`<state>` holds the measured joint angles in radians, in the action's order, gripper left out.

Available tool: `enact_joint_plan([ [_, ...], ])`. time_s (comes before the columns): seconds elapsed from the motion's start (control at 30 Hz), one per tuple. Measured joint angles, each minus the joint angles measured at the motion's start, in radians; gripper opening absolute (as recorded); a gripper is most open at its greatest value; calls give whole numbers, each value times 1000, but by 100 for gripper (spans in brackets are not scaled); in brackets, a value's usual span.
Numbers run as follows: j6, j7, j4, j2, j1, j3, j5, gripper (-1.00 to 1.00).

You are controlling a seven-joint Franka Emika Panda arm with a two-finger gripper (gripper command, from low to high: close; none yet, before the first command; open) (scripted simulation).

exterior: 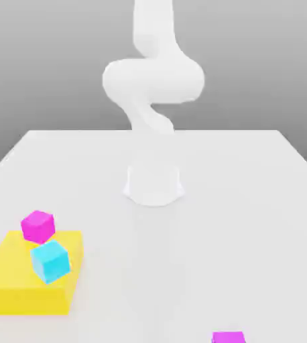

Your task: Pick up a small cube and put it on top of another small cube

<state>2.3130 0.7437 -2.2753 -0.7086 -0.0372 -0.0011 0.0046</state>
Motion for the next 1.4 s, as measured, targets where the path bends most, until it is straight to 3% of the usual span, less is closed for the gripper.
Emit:
enact_joint_plan([
  [0.63, 99, -416, 188, 695, -228, 64, 18, 0],
  [1.13, 174, -641, 336, 1244, -362, 143, -121, 0],
  [1.27, 261, -640, 374, 1389, -387, 126, -151, 0],
  [1.3, 274, -637, 379, 1408, -388, 125, -156, -100],
  [1.4, 274, -638, 379, 1408, -388, 125, -155, -100],
])
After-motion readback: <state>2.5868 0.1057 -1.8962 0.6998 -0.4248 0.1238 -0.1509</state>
